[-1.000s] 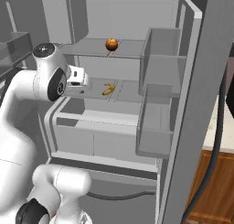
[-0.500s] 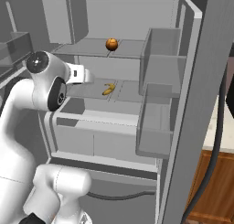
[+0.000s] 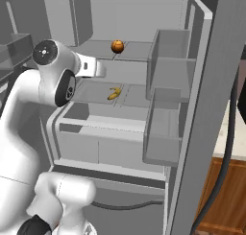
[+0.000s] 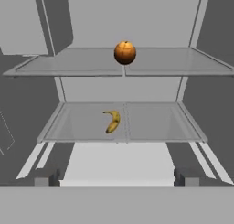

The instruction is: Pick the orange and banana from the fridge and place them inside the tupperware on the counter.

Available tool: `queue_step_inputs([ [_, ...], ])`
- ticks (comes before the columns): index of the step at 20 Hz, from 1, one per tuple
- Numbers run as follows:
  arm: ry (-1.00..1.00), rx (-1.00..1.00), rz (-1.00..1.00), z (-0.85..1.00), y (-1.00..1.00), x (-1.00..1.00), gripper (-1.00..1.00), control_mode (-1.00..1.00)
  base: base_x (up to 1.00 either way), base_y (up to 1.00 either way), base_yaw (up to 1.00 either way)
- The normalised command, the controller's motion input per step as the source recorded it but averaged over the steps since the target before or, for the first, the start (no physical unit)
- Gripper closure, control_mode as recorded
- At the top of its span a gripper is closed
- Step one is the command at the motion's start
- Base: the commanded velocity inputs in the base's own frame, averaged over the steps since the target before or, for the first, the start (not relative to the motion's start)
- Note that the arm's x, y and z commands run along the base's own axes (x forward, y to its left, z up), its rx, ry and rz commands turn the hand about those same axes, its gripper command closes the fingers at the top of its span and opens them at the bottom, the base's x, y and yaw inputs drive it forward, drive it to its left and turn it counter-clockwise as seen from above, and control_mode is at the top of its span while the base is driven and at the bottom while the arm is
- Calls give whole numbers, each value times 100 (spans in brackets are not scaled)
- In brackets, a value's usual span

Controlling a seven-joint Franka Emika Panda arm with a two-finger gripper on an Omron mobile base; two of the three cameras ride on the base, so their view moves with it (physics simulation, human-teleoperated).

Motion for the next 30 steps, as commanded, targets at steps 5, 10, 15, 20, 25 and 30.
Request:
queue_step_inputs([
  [5, 0, 10, -2, 22, -10, 12, -100, -100, 0, 0, 0],
  [10, 0, 0, -3, 0, 0, 11, -100, -100, 0, 0, 0],
  [15, 4, -2, -2, 5, 0, 27, -100, -100, 0, 0, 0],
  [20, 3, 0, 0, 7, 0, 51, -100, -100, 0, 0, 0],
  [25, 2, 0, 0, 6, 0, 55, -100, -100, 0, 0, 0],
  [30, 3, 0, 0, 0, 0, 55, -100, -100, 0, 0, 0],
])
